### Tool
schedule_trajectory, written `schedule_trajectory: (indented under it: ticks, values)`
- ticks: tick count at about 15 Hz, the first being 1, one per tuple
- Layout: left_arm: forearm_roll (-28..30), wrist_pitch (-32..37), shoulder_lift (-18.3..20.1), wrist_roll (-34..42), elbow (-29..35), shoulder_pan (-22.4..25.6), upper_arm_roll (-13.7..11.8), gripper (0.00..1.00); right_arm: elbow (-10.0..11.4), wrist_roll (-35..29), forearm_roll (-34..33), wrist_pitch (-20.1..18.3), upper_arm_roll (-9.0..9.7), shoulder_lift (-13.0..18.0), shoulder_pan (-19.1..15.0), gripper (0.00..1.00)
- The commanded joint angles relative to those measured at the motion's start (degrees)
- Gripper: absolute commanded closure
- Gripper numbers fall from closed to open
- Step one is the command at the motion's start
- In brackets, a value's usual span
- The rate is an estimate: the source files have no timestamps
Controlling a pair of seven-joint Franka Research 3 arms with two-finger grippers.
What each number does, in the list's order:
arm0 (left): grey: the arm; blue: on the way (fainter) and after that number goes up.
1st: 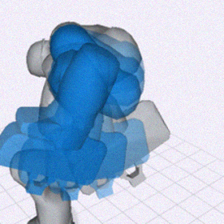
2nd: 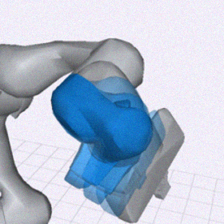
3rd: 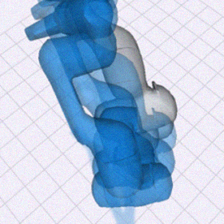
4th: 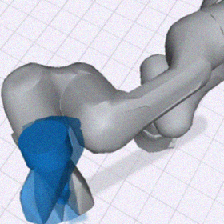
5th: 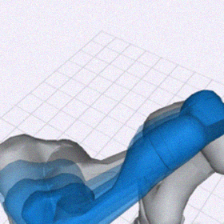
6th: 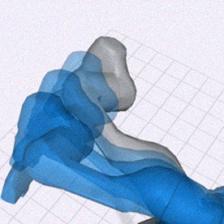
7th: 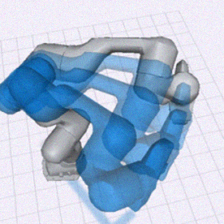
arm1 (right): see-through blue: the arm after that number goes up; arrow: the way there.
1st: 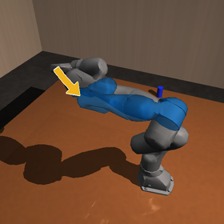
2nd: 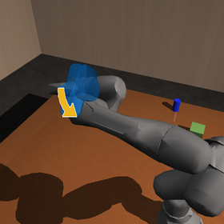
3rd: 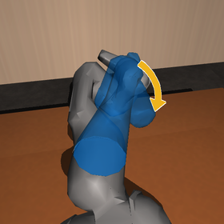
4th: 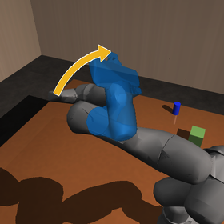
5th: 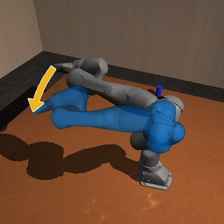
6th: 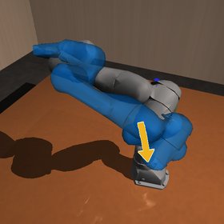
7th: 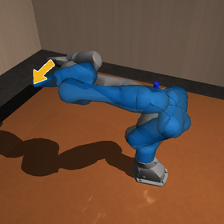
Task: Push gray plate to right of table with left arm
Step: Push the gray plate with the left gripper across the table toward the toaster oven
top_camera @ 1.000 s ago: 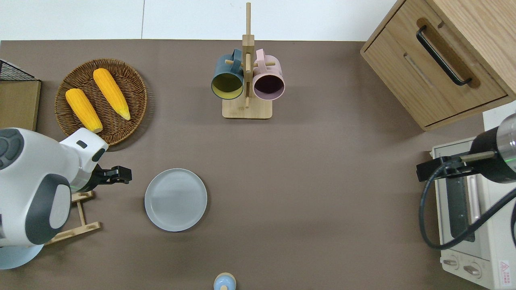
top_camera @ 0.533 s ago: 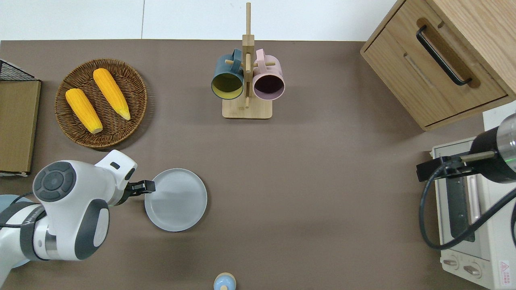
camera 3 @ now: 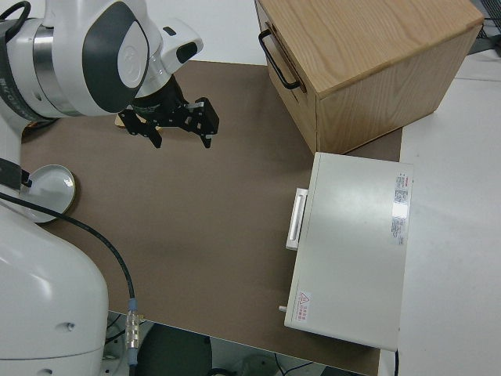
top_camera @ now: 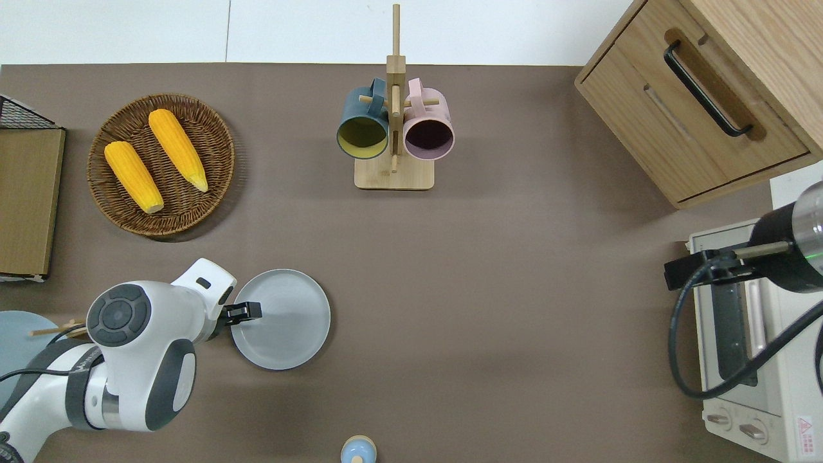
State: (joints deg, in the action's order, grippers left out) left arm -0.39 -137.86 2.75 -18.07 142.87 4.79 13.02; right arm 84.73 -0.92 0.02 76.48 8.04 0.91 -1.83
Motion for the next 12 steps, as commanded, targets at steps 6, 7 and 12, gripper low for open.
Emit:
schedule_trajectory:
  ticks: [6, 7, 12]
  values:
    - [0.13, -1.36, 0.95, -4.96, 1.27, -0.92, -0.28, 1.0, -0.53, -0.66, 0.25, -0.9, 0.93, 0.14, -1.16, 0.017]
    - [0.12, -1.36, 0.95, -4.78, 1.27, -0.92, -0.28, 1.0, -0.53, -0.66, 0.25, -0.9, 0.93, 0.14, -1.16, 0.017]
    - [-0.14, -2.06, 0.51, -4.52, 1.27, -0.92, -0.19, 1.0, -0.53, -0.67, 0.25, -0.9, 0.93, 0.14, -1.07, 0.017]
